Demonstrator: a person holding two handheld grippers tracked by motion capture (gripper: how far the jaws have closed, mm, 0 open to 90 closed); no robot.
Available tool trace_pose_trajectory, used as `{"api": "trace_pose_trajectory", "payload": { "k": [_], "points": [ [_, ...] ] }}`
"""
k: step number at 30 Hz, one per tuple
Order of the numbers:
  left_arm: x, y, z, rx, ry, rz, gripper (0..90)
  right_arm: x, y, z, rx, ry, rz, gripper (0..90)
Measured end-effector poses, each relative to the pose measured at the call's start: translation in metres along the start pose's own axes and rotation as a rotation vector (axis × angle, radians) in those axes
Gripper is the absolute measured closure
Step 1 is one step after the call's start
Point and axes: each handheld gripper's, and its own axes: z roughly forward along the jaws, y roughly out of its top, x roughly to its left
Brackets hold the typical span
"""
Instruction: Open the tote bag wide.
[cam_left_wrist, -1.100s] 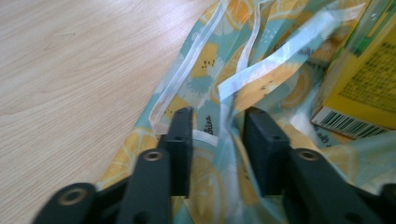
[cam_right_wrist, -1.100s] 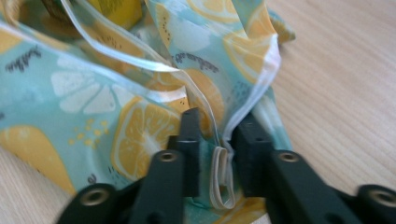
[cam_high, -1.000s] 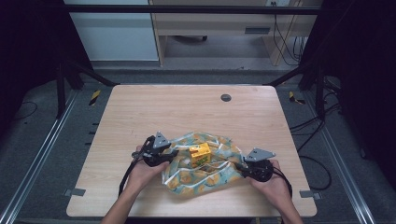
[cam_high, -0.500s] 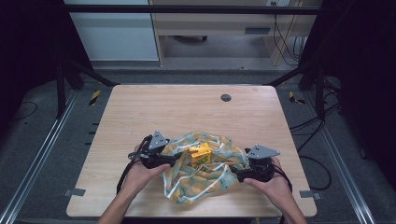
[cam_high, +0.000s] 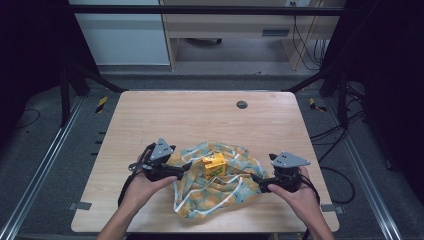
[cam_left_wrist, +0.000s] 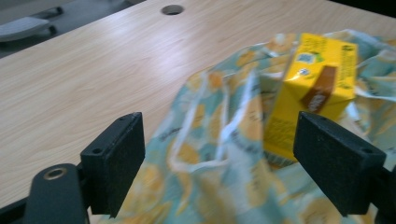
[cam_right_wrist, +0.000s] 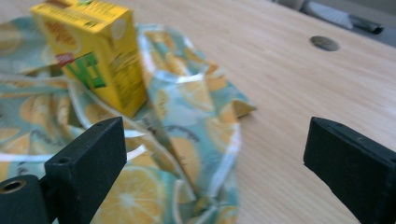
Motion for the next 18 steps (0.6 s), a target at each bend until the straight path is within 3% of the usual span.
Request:
{"api": "trace_pose_trajectory", "payload": {
  "k": [5,10,13,18],
  "points": [
    [0.027,-0.017,-0.017,0.012,0.083,-0.052,13.0,-0.018,-0.004,-0.006,-0.02,-0.091,0.059,5.3],
    [0.052,-0.043,-0.035,0.028,0.147,-0.107,10.0,-0.038,-0.017,-0.003,0.02,-0.211,0.153,8.1],
    [0.062,-0.058,-0.044,0.04,0.186,-0.129,8.8,-0.045,-0.028,0.003,0.059,-0.269,0.188,10.1],
    [0.071,-0.085,-0.055,0.035,0.223,-0.176,7.4,-0.05,-0.044,0.007,0.092,-0.314,0.226,10.1]
  ]
}}
